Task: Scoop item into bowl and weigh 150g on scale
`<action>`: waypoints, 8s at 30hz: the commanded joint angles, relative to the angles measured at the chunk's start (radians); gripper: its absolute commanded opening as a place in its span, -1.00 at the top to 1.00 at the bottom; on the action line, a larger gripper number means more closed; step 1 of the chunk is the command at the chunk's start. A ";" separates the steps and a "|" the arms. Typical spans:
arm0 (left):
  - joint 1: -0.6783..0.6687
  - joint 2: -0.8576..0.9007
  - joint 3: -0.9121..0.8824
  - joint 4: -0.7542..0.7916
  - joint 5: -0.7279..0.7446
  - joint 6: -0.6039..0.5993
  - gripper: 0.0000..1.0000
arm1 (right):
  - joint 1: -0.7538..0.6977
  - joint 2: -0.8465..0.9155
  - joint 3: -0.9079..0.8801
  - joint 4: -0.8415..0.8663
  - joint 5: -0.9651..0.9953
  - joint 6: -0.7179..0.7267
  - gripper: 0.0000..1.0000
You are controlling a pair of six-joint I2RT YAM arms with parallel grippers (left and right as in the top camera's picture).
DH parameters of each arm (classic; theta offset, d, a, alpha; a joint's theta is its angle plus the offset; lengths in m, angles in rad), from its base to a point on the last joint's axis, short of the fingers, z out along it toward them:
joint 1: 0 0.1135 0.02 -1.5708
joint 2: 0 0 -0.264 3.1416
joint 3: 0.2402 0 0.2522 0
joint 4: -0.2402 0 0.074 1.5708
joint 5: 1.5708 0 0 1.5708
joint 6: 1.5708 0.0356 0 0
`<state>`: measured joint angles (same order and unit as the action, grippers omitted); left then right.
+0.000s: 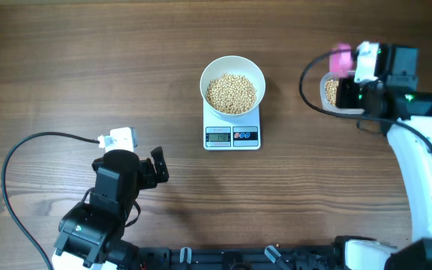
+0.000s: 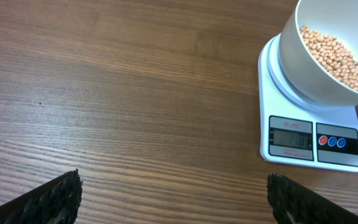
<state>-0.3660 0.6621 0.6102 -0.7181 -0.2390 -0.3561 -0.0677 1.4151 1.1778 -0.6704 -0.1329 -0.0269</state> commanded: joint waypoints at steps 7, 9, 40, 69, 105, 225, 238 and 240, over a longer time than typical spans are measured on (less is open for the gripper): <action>0.006 -0.001 -0.006 0.002 -0.013 0.011 -1.00 | 0.071 -0.116 0.008 0.306 -0.570 0.156 0.91; 0.006 -0.001 -0.006 0.002 -0.013 0.011 -1.00 | 0.125 -0.102 0.008 0.306 -0.534 0.156 0.91; 0.006 -0.001 -0.006 0.002 -0.013 0.011 -1.00 | 0.578 0.216 0.131 0.031 0.280 -0.138 0.91; 0.006 -0.001 -0.006 0.002 -0.013 0.011 -1.00 | 0.655 0.296 0.131 -0.060 -0.049 -0.132 0.91; 0.006 -0.001 -0.006 0.002 -0.013 0.011 -1.00 | 0.323 0.260 0.152 0.040 -0.404 0.262 0.92; 0.006 -0.001 -0.006 0.002 -0.013 0.011 -1.00 | 0.444 0.171 0.151 -0.030 -0.089 -0.302 0.91; 0.006 -0.001 -0.006 0.002 -0.013 0.011 -1.00 | 0.444 0.171 0.151 -0.030 -0.175 -0.214 0.91; 0.006 -0.001 -0.006 0.002 -0.013 0.011 -1.00 | 0.443 0.171 0.151 -0.030 -0.183 -0.198 0.91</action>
<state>-0.3660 0.6621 0.6102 -0.7181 -0.2390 -0.3561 0.3725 1.6115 1.3025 -0.7059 -0.2771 -0.2653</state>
